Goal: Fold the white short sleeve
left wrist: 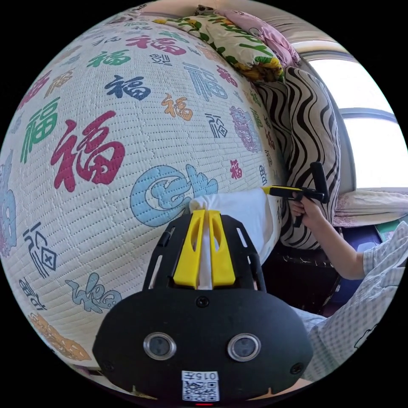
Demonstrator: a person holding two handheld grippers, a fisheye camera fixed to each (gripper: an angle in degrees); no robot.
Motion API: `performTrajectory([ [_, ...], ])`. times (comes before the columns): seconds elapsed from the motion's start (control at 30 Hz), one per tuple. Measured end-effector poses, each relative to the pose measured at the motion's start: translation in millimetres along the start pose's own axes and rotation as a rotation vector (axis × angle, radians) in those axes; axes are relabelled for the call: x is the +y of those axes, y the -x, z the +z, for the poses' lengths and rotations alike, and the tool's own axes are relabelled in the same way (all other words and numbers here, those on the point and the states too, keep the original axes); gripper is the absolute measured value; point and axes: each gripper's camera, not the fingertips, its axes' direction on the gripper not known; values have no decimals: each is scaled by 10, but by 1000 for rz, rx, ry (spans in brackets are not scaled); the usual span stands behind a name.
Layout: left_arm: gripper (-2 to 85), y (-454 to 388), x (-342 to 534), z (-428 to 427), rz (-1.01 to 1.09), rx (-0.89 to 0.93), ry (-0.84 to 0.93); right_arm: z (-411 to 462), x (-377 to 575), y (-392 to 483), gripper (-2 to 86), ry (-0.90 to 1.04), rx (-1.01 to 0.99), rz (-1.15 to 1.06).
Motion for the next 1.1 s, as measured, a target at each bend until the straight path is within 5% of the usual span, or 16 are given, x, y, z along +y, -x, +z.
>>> performTrajectory([
  [0.23,72,146,320,-539,51,19,20,89,-60,-115,40,-106,-67,-60],
  [0.77,136,883,1106,-1516,61,470,150,1067,-666,-490,111,144,-475,-198],
  [1.1,107,740,1416,-2133,166,532,190,1831,-1272,-180,89,260,-581,-288],
])
